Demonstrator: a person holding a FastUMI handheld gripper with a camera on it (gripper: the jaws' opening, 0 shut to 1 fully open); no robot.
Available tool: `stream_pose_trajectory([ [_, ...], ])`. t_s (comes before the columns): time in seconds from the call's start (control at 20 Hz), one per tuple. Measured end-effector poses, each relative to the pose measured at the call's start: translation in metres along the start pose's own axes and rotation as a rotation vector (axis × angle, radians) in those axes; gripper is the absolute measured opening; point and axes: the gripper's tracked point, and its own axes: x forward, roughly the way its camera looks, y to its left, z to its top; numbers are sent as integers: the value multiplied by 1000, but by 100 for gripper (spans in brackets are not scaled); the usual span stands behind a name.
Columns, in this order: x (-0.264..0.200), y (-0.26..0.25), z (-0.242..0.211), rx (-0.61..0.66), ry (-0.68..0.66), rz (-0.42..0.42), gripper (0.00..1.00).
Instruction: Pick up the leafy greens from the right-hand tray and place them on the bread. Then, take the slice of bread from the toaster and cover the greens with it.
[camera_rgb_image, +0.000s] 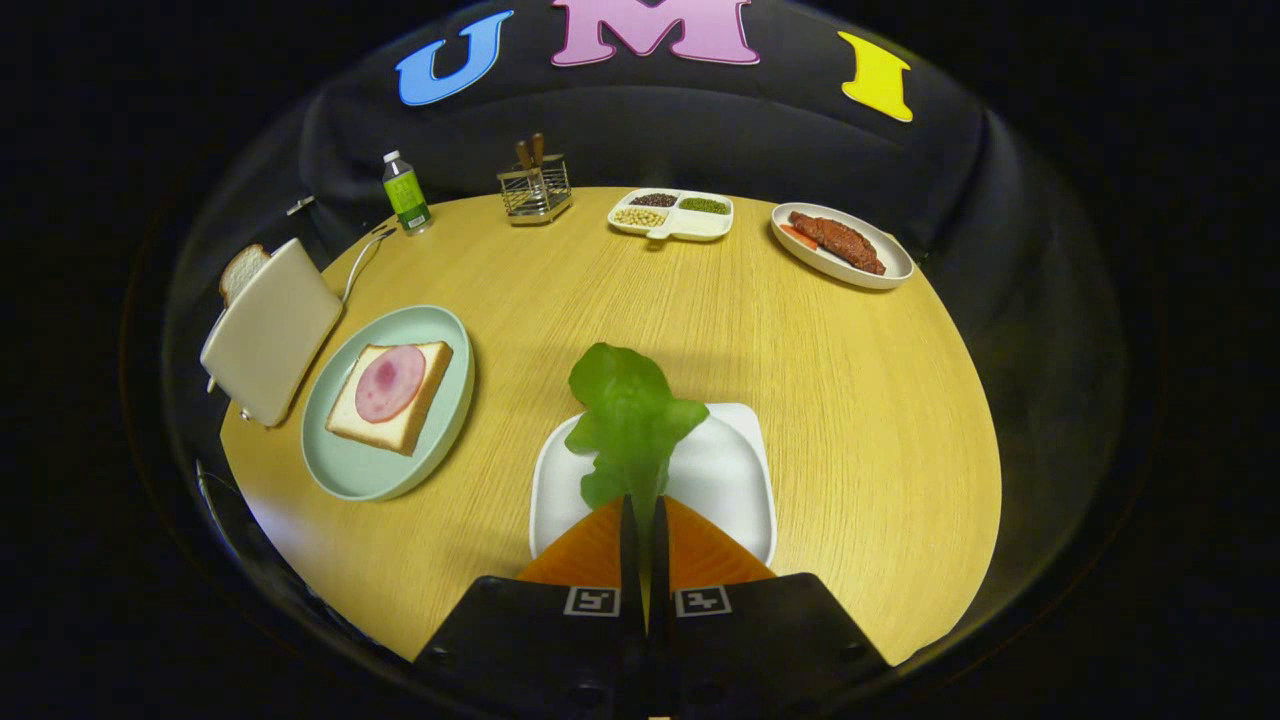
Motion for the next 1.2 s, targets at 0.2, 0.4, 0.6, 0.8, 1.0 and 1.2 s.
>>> stream_pose_trajectory([
  [0.2, -26, 16, 32, 45, -58, 21, 5],
  [0.4, -47, 50, 62, 16, -117, 57, 5],
  [0.6, -53, 99, 81, -6, -145, 122, 5],
  [0.8, -46, 141, 84, -48, -130, 176, 5],
  [1.0, -31, 177, 86, -105, -120, 209, 5],
  [1.2, -13, 208, 84, -158, -107, 232, 5],
])
